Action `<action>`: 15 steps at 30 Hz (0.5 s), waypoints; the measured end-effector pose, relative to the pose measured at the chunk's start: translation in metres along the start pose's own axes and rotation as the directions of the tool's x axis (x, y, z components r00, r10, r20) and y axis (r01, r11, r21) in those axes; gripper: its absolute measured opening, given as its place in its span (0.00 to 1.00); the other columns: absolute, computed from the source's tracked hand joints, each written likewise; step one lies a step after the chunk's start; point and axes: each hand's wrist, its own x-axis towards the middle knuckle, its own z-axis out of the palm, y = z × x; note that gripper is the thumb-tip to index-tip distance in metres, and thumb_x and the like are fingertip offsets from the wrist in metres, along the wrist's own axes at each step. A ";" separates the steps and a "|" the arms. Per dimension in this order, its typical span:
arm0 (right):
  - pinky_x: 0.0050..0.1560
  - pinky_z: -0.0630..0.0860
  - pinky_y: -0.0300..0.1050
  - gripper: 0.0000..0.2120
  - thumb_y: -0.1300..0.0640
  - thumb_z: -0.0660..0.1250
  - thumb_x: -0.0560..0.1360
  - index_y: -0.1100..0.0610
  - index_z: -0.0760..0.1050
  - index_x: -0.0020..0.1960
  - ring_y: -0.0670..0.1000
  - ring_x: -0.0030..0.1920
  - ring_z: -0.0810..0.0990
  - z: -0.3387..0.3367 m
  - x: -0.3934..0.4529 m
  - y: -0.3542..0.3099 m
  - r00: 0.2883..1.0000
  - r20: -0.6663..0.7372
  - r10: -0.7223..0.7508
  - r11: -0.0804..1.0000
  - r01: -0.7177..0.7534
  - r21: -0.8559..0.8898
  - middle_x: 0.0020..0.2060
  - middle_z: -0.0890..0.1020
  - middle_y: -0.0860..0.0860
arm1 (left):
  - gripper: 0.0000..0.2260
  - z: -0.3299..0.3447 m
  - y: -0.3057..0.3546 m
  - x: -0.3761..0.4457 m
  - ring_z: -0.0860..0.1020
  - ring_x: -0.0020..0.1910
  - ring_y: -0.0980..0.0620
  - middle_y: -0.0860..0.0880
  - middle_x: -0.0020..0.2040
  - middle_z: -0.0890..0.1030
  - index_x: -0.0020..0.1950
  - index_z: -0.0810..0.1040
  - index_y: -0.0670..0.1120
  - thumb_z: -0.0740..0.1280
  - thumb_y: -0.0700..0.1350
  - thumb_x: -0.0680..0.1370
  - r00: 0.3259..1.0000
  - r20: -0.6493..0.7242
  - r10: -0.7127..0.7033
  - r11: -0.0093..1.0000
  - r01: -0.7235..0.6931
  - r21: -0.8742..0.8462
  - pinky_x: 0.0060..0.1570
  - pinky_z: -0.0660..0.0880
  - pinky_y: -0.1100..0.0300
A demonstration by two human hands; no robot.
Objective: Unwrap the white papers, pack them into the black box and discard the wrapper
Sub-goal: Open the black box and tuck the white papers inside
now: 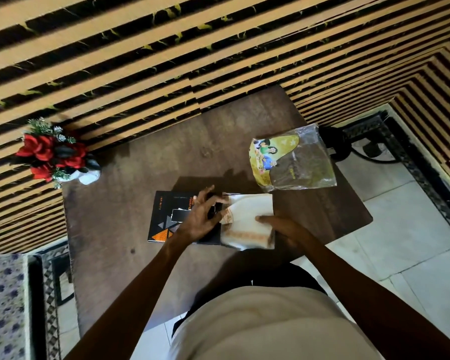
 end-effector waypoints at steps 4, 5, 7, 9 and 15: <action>0.58 0.75 0.52 0.14 0.51 0.70 0.74 0.57 0.75 0.56 0.56 0.53 0.80 0.009 0.000 -0.003 0.997 -0.060 0.042 0.999 -0.041 0.026 0.49 0.82 0.54 | 0.11 0.004 0.002 -0.002 0.58 0.76 0.44 0.45 0.77 0.59 0.54 0.80 0.49 0.71 0.48 0.73 1.000 -0.027 -0.002 1.000 0.001 -0.016 0.74 0.59 0.40; 0.59 0.76 0.54 0.15 0.53 0.69 0.75 0.59 0.76 0.57 0.57 0.53 0.80 0.009 0.003 -0.002 0.996 -0.066 0.054 0.994 -0.047 0.098 0.52 0.83 0.57 | 0.11 0.005 0.004 -0.002 0.59 0.75 0.44 0.45 0.76 0.60 0.54 0.80 0.48 0.72 0.47 0.72 0.998 -0.063 -0.011 1.000 0.010 -0.017 0.74 0.60 0.43; 0.55 0.77 0.53 0.13 0.57 0.68 0.75 0.60 0.75 0.58 0.56 0.48 0.81 0.011 0.002 -0.005 0.997 -0.049 0.055 0.989 -0.047 0.141 0.55 0.82 0.59 | 0.12 0.006 0.011 -0.003 0.62 0.74 0.43 0.44 0.75 0.62 0.53 0.79 0.45 0.74 0.44 0.71 0.989 -0.148 -0.013 1.000 0.012 -0.011 0.70 0.63 0.52; 0.51 0.75 0.50 0.14 0.58 0.66 0.76 0.59 0.74 0.60 0.53 0.41 0.79 0.011 0.004 -0.005 0.996 -0.056 0.075 0.993 -0.069 0.099 0.48 0.82 0.57 | 0.11 0.009 0.013 -0.005 0.63 0.74 0.44 0.44 0.74 0.63 0.52 0.78 0.45 0.73 0.42 0.72 0.983 -0.178 0.032 0.999 -0.025 0.041 0.69 0.63 0.53; 0.62 0.71 0.55 0.25 0.56 0.70 0.74 0.58 0.67 0.69 0.59 0.64 0.76 0.012 0.005 -0.009 0.998 -0.040 0.051 0.988 -0.057 -0.141 0.64 0.77 0.58 | 0.14 0.024 0.003 -0.006 0.49 0.78 0.41 0.46 0.79 0.55 0.62 0.78 0.50 0.62 0.47 0.79 0.996 -0.021 0.092 0.929 -0.078 0.361 0.74 0.38 0.36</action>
